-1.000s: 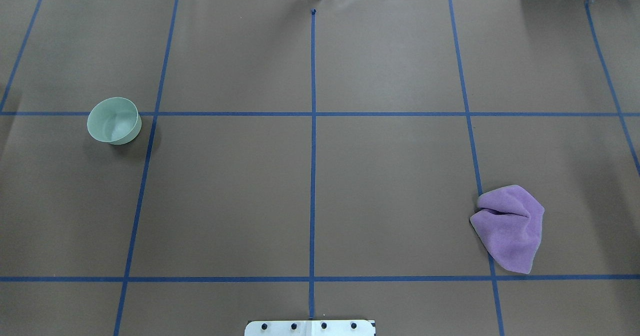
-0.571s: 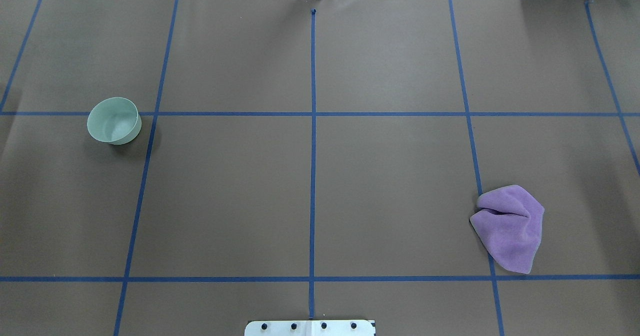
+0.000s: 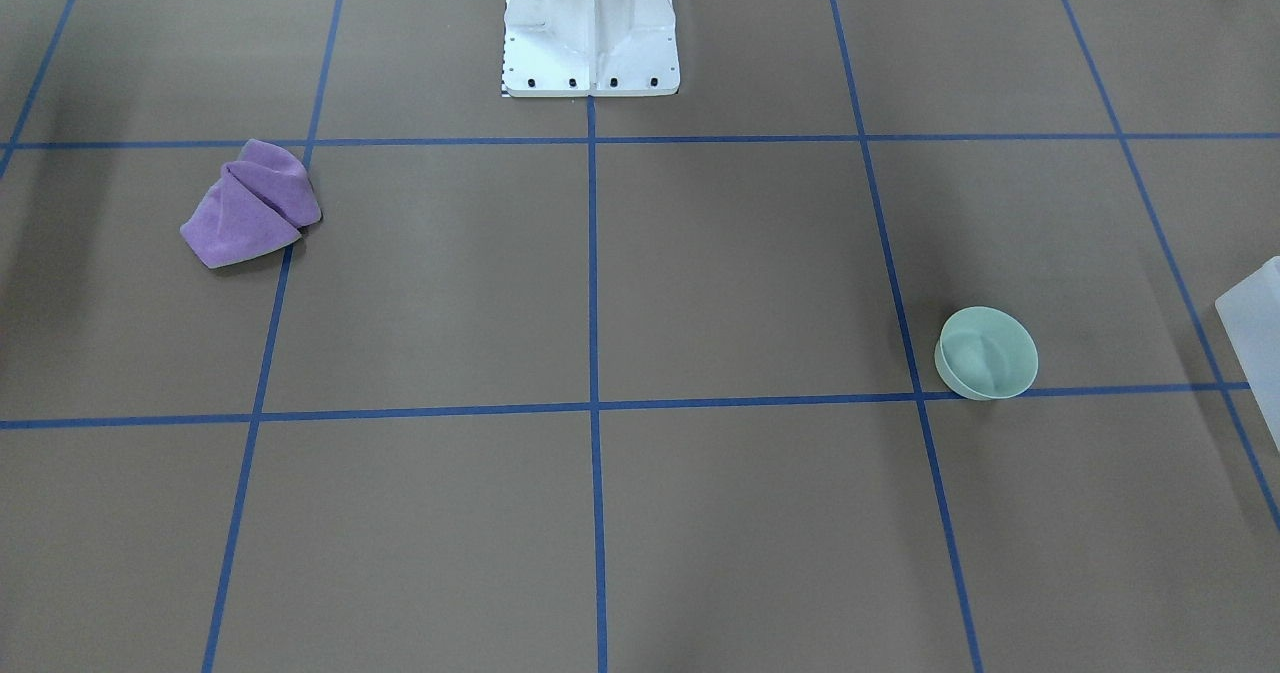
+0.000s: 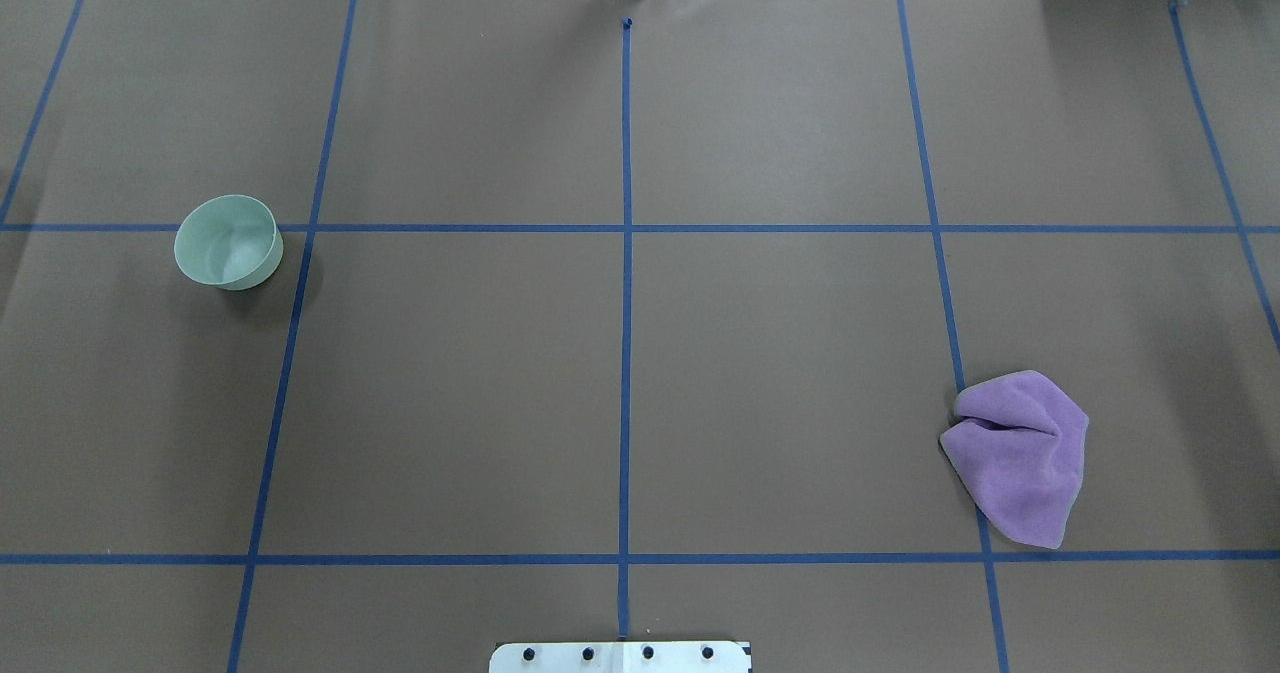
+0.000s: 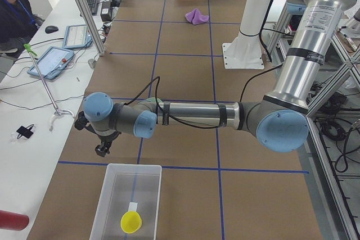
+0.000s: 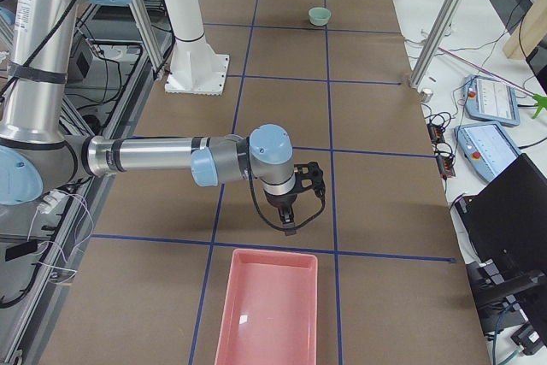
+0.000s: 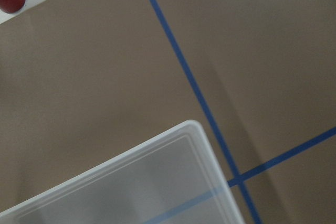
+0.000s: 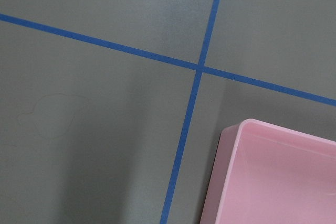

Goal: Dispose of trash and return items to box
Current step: 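Reach the left gripper back to the pale green bowl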

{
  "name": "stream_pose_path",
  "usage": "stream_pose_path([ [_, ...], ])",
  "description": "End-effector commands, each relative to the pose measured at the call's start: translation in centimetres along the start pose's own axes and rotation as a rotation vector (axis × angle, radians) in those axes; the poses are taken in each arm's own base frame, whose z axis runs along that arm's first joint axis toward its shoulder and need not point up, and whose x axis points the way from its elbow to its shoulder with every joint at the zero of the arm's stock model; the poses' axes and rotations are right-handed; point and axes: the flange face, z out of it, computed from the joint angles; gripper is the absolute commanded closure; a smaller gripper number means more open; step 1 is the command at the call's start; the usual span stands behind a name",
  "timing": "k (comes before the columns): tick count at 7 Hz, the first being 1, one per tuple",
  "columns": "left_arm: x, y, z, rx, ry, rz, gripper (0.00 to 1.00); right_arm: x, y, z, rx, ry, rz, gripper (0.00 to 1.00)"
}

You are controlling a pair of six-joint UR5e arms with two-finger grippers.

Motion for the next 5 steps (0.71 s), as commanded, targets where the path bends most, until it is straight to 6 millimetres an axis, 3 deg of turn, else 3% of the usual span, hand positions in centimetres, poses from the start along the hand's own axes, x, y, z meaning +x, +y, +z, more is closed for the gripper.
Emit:
stream_pose_path([
  [1, 14.3, -1.7, 3.9, -0.035, 0.085, -0.157, 0.03, -0.2, 0.0, 0.0, 0.000, -0.010, 0.022, 0.00],
  [2, 19.2, -1.3, 5.9, -0.023, 0.075, -0.178, 0.03, -0.2, -0.1, -0.1, 0.003, -0.015, 0.037, 0.00],
  [3, 22.1, 0.4, 9.2, -0.017, 0.060, -0.182, 0.03, -0.2, -0.1, 0.0, 0.000, -0.015, 0.039, 0.00],
  [5, 25.8, 2.6, 14.2, -0.016, 0.050, -0.136, 0.03, -0.2, -0.1, 0.0, 0.000, -0.015, 0.039, 0.00],
])
